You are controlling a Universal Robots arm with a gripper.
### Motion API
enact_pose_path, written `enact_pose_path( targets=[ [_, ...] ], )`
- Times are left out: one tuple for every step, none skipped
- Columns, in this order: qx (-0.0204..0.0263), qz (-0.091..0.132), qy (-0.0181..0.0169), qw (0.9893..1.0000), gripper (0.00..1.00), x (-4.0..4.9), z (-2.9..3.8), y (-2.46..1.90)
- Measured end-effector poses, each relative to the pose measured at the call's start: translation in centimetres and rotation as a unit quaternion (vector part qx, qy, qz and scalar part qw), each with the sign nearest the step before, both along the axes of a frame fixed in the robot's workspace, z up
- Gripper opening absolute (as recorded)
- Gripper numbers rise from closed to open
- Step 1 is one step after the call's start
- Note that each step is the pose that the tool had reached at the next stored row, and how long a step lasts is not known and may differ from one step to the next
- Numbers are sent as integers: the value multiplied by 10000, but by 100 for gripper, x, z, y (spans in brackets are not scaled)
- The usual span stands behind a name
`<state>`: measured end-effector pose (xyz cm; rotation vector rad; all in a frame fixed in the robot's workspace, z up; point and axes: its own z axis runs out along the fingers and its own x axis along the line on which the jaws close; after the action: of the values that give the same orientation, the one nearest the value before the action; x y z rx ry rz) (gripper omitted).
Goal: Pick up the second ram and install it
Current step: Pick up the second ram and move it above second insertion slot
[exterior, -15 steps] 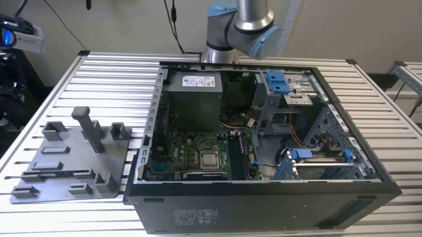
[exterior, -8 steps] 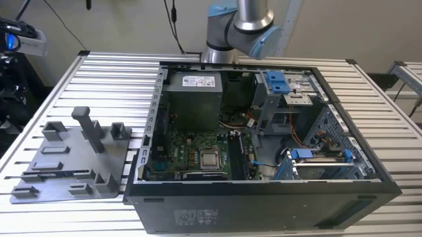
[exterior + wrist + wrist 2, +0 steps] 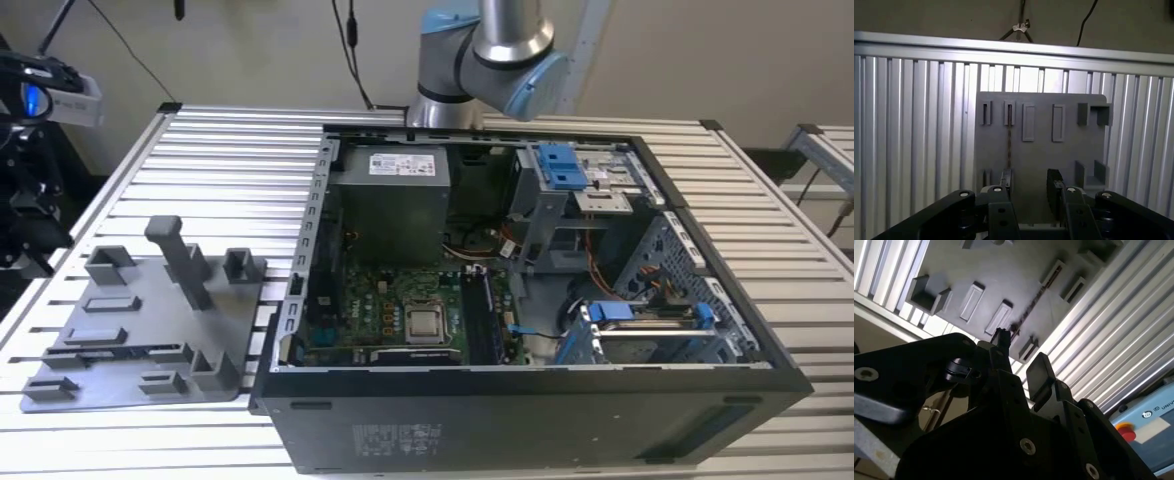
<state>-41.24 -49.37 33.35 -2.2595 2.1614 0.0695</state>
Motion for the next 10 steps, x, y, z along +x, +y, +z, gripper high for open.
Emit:
enact_pose_path(
  targets=[
    [0, 0, 0, 10000, 42, 0, -15, 0],
    [0, 0, 0, 10000, 42, 0, -30, 0],
    [0, 0, 0, 10000, 42, 0, -47, 0],
    [0, 0, 0, 10000, 42, 0, -62, 0],
    [0, 0, 0, 10000, 42, 0, -76, 0],
    [0, 0, -1, 10000, 42, 0, -92, 0],
    [0, 0, 0, 10000, 42, 0, -106, 0],
    [0, 1, -1, 10000, 42, 0, -121, 0],
    [0, 0, 0, 10000, 42, 0, -135, 0],
    [0, 1, 0, 10000, 42, 0, -148, 0]
  ],
)
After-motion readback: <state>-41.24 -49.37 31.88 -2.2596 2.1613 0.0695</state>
